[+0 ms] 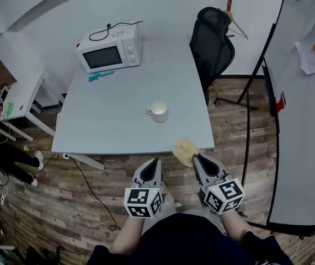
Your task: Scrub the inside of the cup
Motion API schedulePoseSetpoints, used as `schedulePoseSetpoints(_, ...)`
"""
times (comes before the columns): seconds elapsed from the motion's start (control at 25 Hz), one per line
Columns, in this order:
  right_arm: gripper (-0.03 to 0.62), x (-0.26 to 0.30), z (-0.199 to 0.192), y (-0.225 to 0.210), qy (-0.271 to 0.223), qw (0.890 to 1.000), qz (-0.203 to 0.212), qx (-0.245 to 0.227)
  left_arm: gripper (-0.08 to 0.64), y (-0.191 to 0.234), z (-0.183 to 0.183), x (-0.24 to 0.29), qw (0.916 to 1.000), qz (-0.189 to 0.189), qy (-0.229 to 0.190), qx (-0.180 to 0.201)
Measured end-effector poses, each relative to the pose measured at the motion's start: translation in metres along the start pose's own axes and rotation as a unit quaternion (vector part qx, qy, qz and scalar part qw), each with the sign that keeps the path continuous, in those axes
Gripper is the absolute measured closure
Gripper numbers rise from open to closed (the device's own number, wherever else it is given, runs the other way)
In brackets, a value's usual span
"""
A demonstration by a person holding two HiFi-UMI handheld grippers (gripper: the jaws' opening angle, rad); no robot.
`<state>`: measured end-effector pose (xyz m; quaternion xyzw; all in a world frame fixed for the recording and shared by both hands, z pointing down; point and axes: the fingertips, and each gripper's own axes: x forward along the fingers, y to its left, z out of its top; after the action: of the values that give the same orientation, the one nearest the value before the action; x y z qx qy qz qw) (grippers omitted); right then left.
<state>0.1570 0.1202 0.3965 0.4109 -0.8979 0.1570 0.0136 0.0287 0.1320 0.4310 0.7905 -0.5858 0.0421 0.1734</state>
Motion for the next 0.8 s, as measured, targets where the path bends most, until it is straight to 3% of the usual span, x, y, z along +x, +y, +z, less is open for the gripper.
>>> schedulePoseSetpoints(0.48, 0.557, 0.063, 0.002, -0.028, 0.025, 1.0, -0.002, 0.002, 0.541, 0.051, 0.012, 0.061, 0.9996, -0.012, 0.004, -0.024)
schedulePoseSetpoints(0.8, 0.557, 0.128, 0.019, -0.038, 0.04, 0.999, 0.006, -0.01, 0.541, 0.094, 0.03, 0.11, 0.9996, -0.02, 0.015, 0.013)
